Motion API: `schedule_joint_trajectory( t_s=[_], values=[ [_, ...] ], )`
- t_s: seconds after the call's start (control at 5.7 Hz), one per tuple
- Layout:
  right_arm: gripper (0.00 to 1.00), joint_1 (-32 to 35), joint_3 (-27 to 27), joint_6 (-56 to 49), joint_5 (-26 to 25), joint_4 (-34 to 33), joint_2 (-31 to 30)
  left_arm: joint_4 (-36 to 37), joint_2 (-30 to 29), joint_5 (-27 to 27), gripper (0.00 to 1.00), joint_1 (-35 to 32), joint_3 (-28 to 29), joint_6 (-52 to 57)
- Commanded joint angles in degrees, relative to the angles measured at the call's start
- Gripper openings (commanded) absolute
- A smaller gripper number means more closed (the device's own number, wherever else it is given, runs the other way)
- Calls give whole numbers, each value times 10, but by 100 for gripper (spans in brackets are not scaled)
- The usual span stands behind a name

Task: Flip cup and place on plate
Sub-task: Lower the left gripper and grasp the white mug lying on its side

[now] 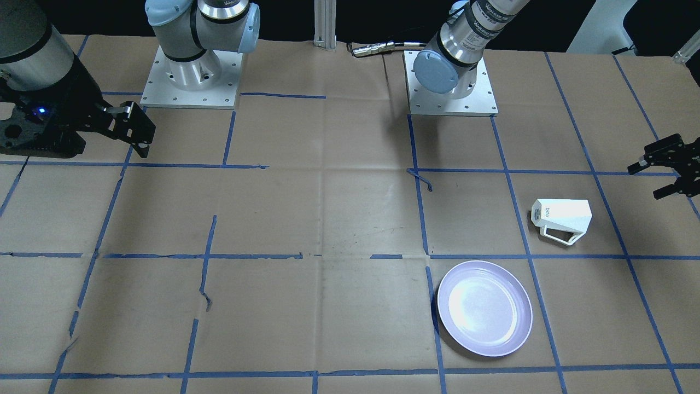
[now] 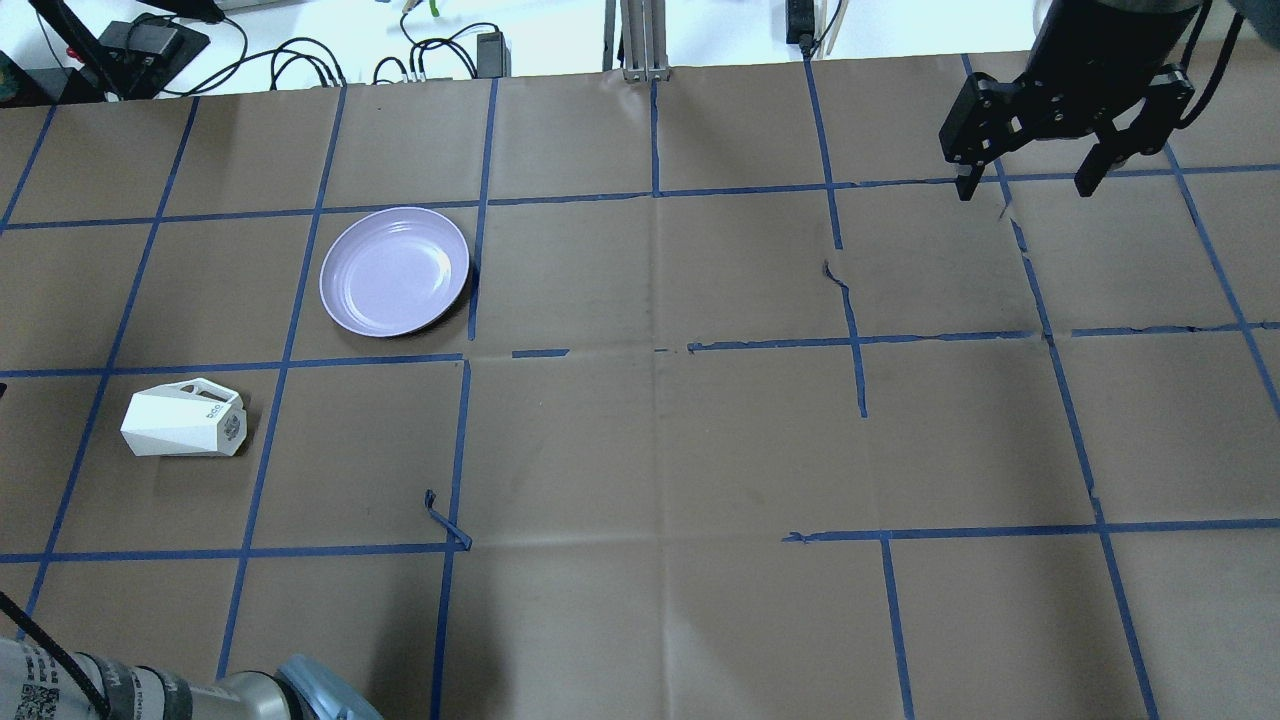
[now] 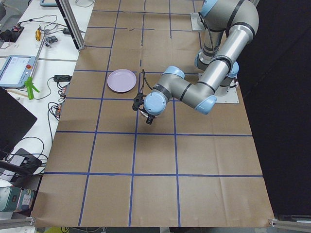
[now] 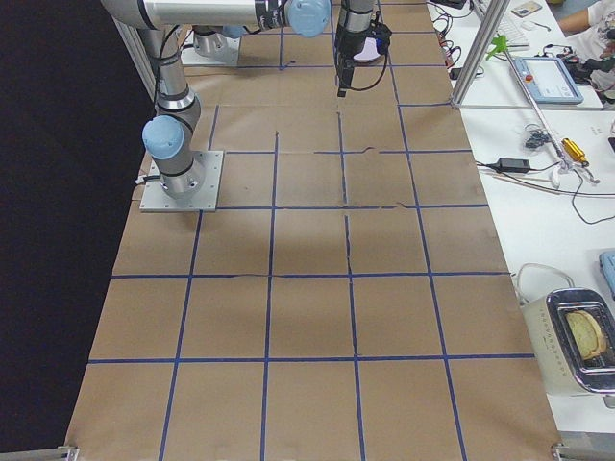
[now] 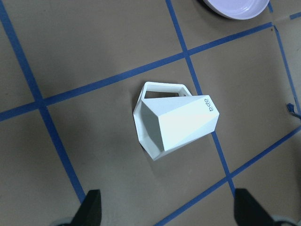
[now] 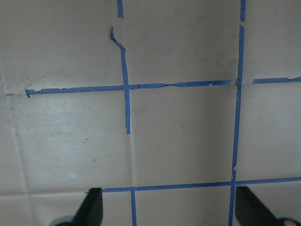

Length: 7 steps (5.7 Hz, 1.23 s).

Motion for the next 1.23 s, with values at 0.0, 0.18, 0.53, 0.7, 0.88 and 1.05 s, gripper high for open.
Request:
schedule_joint_trajectory(
  t_s=[0.0, 0.18, 0.53, 0.7, 0.88, 1.05],
  values=[
    [100, 0, 0, 0, 0, 0, 0, -8, -54, -17, 98, 1, -3, 12],
    [100, 0, 0, 0, 0, 0, 0, -32, -72, -51, 98, -3, -11, 17],
    [100, 0, 0, 0, 0, 0, 0, -49, -88, -56, 97, -7, -22, 24],
    [100, 0, 0, 0, 0, 0, 0, -71, -92, -65, 96, -9, -25, 24],
    [100, 0, 0, 0, 0, 0, 0, -88, -92, -68, 88, -10, -27, 23],
    [100, 0, 0, 0, 0, 0, 0, -110, -90, -87, 78, -19, -28, 27]
  ],
)
